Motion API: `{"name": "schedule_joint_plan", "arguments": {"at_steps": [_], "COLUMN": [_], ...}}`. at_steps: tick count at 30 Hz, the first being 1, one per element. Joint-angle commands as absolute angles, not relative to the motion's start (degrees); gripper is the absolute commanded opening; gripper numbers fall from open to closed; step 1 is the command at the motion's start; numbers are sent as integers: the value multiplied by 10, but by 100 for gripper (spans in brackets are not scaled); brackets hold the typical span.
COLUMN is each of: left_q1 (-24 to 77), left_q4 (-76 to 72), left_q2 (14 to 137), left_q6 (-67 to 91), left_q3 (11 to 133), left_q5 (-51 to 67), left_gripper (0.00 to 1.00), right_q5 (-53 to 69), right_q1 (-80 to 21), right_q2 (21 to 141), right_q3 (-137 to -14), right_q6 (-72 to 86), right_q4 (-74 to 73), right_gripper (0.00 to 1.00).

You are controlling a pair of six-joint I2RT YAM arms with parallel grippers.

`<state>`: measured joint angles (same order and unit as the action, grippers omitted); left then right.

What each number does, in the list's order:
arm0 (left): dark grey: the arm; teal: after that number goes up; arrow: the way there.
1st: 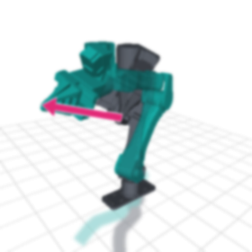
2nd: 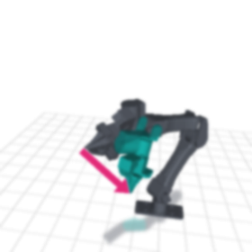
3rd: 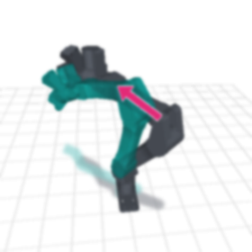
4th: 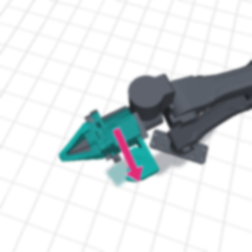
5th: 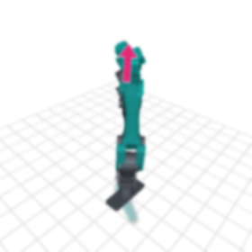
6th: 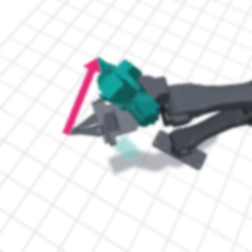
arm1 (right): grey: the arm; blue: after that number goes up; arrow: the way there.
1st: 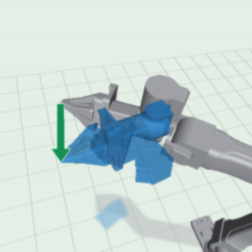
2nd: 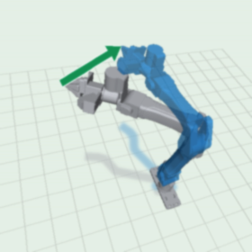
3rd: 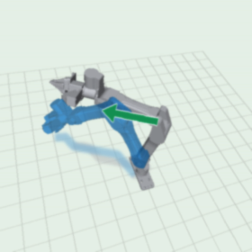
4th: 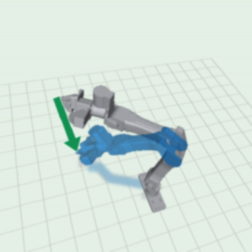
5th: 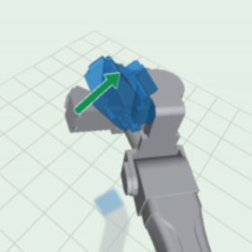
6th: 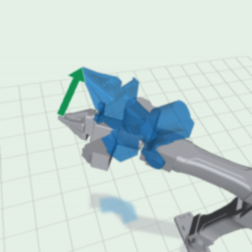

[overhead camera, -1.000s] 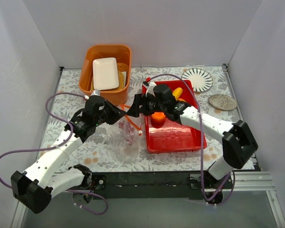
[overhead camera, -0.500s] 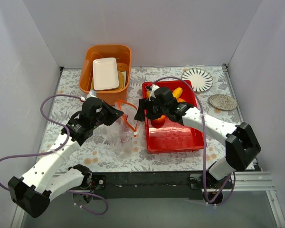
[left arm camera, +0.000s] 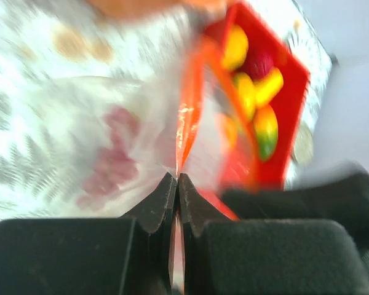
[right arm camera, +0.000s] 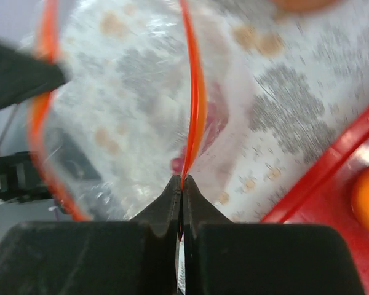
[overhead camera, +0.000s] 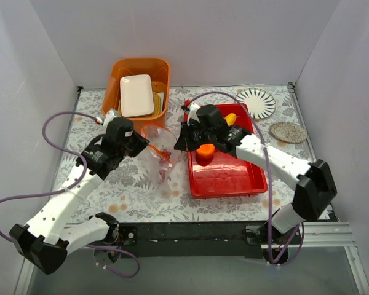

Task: Place the food in the zip-top bag and seal the zipper
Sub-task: Adjust the zipper food storage bag at the center of the board.

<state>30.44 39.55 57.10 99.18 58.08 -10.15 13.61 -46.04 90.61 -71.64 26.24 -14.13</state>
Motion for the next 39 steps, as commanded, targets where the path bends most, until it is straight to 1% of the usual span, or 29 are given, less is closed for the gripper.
{"name": "schedule_joint_plan", "arguments": {"at_steps": [1, 2, 3, 4, 6, 9, 12, 15, 18, 22, 24, 25, 26, 27, 30, 31, 32, 33, 34, 35, 36, 39], "left_q1": [299, 295, 288, 263, 252, 252, 253, 252, 252, 252, 252, 252, 252, 252, 252, 252, 252, 252, 252, 252, 252, 252], "left_q4": [559, 564, 558, 551, 571, 520, 526, 541, 538, 519, 501, 492, 483, 467, 433, 427, 418, 414, 408, 396, 390, 381], "left_q2": [598, 611, 619, 627, 647, 615, 609, 613, 618, 635, 637, 637, 637, 635, 628, 627, 627, 627, 625, 626, 628, 641], "left_q6": [926, 914, 906, 874, 883, 863, 860, 843, 831, 831, 839, 842, 844, 851, 851, 851, 850, 850, 846, 844, 841, 837], "left_q3": [714, 718, 709, 710, 753, 751, 780, 801, 795, 741, 675, 649, 612, 593, 552, 550, 548, 548, 547, 548, 547, 555], "left_q5": [-338, -374, -371, -351, -286, -217, -227, -250, -240, -196, -177, -164, -137, -128, -88, -78, -64, -59, -53, -48, -40, -20], "left_gripper": [2, 4, 5, 0, 0, 0, 0, 0, 0, 0, 0, 0, 0, 0, 0, 0, 0, 0, 0, 0, 0, 0], "right_q5": [174, 178, 157, 156, 136, 134, 162, 192, 191, 159, 149, 143, 128, 124, 59, 48, 20, 3, -20, -57, -75, -130], "right_q1": [-485, -484, -486, -490, -517, -525, -525, -525, -525, -519, -516, -514, -511, -510, -503, -498, -491, -490, -490, -489, -486, -455], "right_q2": [816, 822, 833, 856, 856, 857, 905, 934, 938, 971, 978, 977, 975, 966, 940, 931, 921, 895, 879, 863, 836, 792], "right_q3": [-773, -770, -783, -802, -809, -790, -824, -827, -812, -796, -774, -745, -731, -715, -698, -702, -717, -718, -717, -709, -704, -685], "right_q6": [202, 196, 195, 190, 170, 173, 178, 206, 225, 241, 253, 266, 272, 276, 290, 289, 281, 276, 269, 259, 258, 263], "right_q4": [-111, -119, -146, -198, -198, -175, -202, -166, -107, -119, -105, -99, -94, -81, -113, -151, -172, -183, -188, -188, -190, -214], "right_gripper": [1, 1, 1, 1, 1, 1, 1, 1, 1, 1, 1, 3, 11, 14, 18, 20, 47, 67, 75, 95, 98, 98]}}
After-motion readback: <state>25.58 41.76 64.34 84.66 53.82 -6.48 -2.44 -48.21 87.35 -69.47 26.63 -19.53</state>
